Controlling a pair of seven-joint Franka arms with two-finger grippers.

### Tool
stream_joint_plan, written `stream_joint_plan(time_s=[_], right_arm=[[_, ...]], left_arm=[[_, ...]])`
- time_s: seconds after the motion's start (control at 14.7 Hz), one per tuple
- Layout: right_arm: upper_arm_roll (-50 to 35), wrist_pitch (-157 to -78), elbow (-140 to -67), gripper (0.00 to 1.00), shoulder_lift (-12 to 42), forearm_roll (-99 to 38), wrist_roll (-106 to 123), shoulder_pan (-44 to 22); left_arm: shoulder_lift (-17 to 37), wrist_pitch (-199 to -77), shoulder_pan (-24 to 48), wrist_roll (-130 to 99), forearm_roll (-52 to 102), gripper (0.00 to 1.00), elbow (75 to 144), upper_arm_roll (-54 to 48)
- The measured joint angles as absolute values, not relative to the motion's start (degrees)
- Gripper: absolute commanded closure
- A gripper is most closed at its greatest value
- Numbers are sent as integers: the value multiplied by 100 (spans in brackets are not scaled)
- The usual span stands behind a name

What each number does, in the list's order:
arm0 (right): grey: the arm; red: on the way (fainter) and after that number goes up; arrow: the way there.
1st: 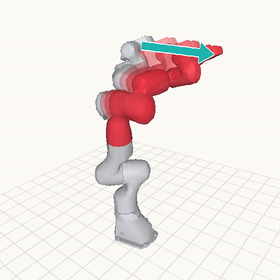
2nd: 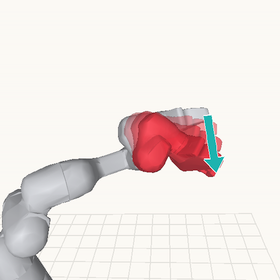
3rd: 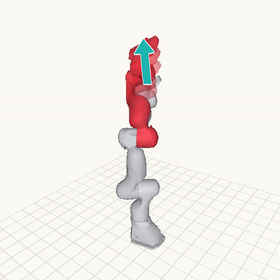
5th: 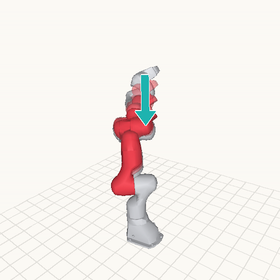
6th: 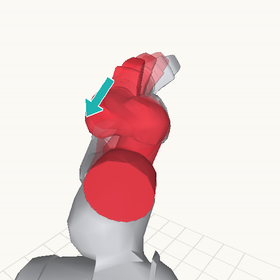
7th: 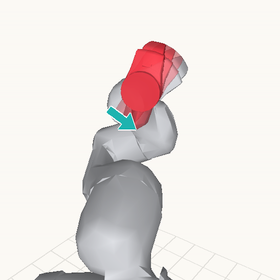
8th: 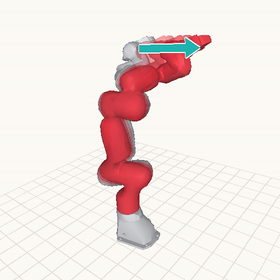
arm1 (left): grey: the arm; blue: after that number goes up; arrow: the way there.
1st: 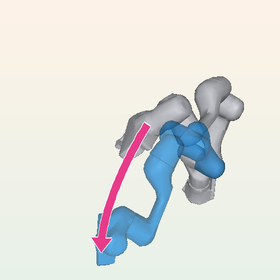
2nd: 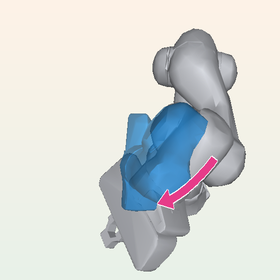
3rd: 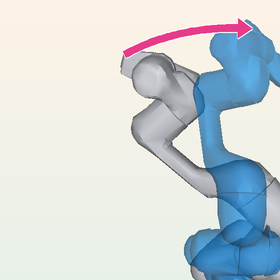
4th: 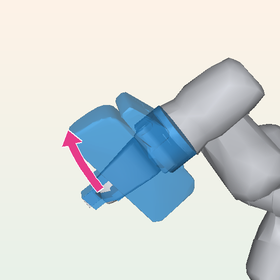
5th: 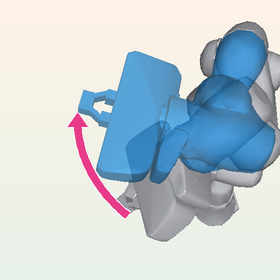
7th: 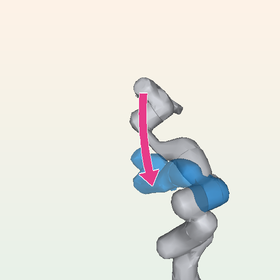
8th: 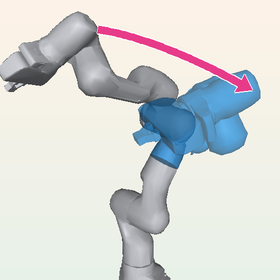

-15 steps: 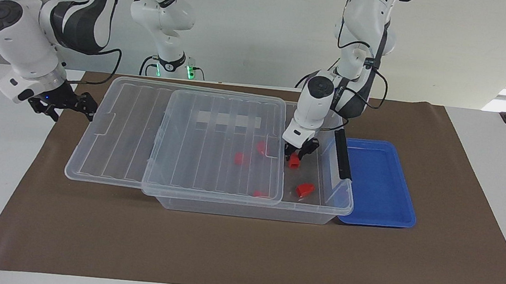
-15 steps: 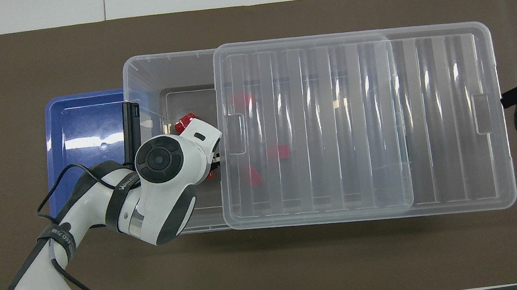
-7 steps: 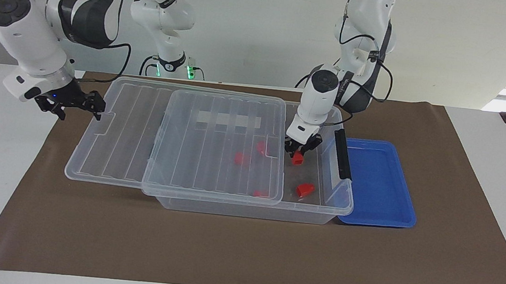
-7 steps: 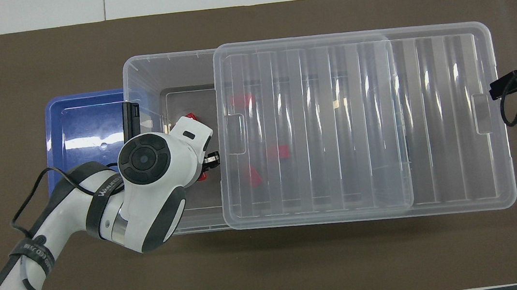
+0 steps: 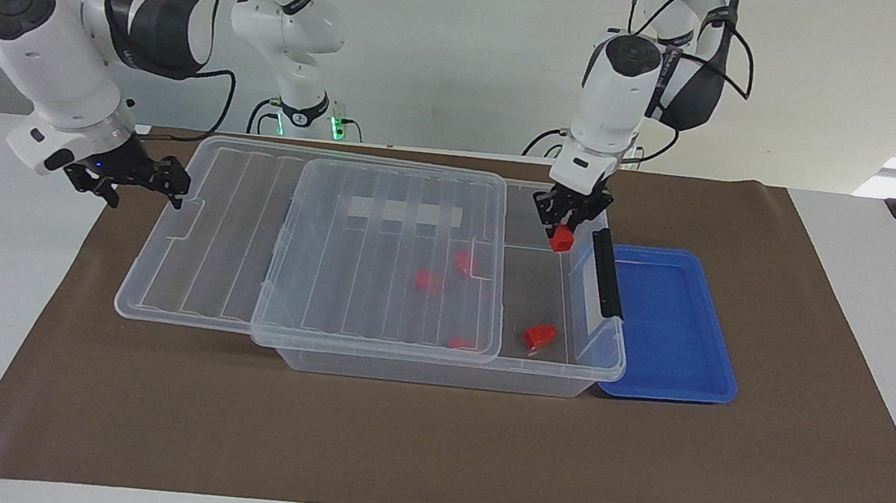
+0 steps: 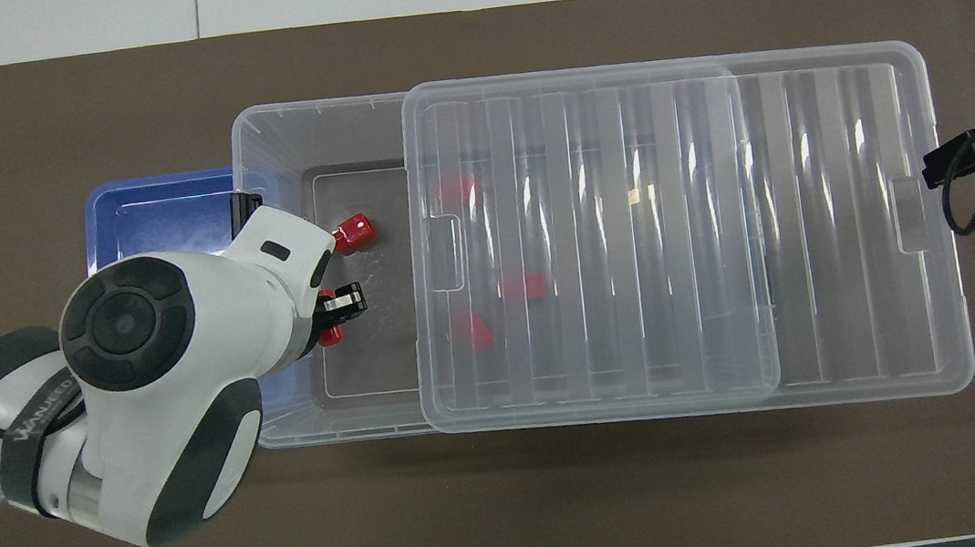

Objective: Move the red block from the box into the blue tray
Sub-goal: 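Carry the red block over the box wall and lower it into the blue tray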

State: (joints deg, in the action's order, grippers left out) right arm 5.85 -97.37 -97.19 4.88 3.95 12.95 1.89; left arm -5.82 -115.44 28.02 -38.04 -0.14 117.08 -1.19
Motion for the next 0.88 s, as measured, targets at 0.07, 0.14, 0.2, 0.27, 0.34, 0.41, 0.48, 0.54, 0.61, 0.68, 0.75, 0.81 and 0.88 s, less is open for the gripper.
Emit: stream_joint_plan(time_s=[0.07,0.14,0.2,0.27,0.34,0.41,0.48,0.54,0.61,0.68,0.75,0.81,0.88], right_arm=[[585,-9706,-9701,0,486,395,1291,189],[585,-9687,-9685,0,483,395,1283,190],[586,-9681,-9675,0,480,395,1275,190],[585,-9654,-9669,0,478,394,1265,190],[585,-9591,-9652,0,472,392,1223,187],[581,-9521,-9609,0,449,388,1112,176],[563,-9438,-9559,0,412,368,975,160],[504,-9366,-9505,0,373,347,851,151],[432,-9285,-9458,0,339,340,733,133],[386,-9190,-9433,0,319,330,600,101],[362,-9125,-9430,0,309,292,490,74],[363,-9105,-9430,0,309,238,436,46],[363,-9099,-9430,0,309,210,407,27]], left_arm=[[-662,-11495,2684,-3652,-24,100,11703,-113],[-703,-11494,2532,-3439,-31,100,11702,-107],[-707,-11495,2343,-3186,-35,100,11685,-102],[-698,-11498,2134,-2928,-37,100,11660,-94],[-689,-11500,1922,-2671,-38,100,11638,-88],[-682,-11501,1724,-2406,-39,100,11629,-83],[-674,-11503,1517,-2094,-40,100,11628,-78],[-662,-11508,1302,-1765,-40,100,11629,-75],[-642,-11515,1098,-1462,-40,100,11639,-72],[-609,-11552,933,-1220,-40,100,11686,-70],[-555,-11688,806,-1040,-40,100,11784,-71],[-475,-11893,720,-934,-40,100,11903,-71],[-359,-12127,667,-871,-40,100,12024,-71]])
